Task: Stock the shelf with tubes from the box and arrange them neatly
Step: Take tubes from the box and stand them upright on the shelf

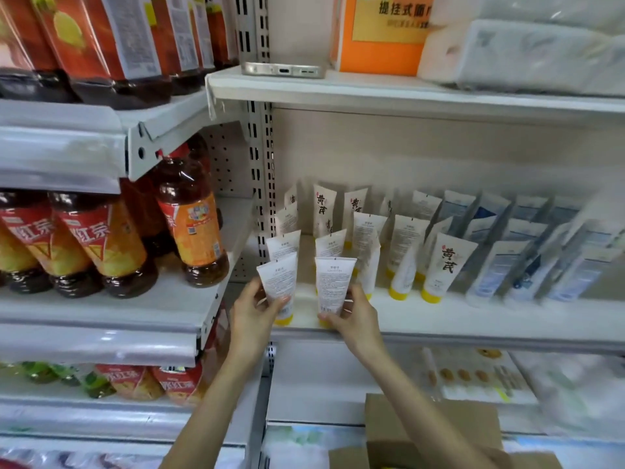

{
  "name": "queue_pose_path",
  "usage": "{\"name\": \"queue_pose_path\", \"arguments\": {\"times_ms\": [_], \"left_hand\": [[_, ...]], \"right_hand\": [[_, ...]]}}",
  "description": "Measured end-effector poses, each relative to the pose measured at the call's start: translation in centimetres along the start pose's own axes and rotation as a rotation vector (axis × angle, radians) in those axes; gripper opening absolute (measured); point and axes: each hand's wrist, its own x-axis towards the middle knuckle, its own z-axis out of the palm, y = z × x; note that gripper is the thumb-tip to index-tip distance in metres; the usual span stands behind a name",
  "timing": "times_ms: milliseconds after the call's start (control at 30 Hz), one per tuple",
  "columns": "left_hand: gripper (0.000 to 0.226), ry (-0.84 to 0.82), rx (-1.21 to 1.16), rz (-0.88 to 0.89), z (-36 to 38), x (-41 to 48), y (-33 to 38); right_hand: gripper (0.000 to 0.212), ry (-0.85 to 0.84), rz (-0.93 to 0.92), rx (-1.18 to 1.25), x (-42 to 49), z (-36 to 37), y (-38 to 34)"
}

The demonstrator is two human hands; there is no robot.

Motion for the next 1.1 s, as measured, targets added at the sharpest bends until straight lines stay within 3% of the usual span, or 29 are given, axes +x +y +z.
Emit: {"name": "queue_pose_path", "arguments": {"times_ms": [433, 767, 1100], "left_hand": [[0.036, -0.101, 0.074, -0.014, -0.7, 0.1, -1.3], [0.034, -0.087, 0.094, -0.005, -0.4, -0.2, -1.7], [0.046, -0.050, 0.189, -0.001, -0.6, -0.3, -2.8]], "right_hand": [[0.053, 0.008, 0.005, -0.018, 0.1, 0.1, 0.5], [0.051, -0.004, 0.018, -0.031, -0.1, -0.2, -0.1], [0.058, 0.033, 0.000, -0.087, -0.4, 0.1, -0.1]]}}
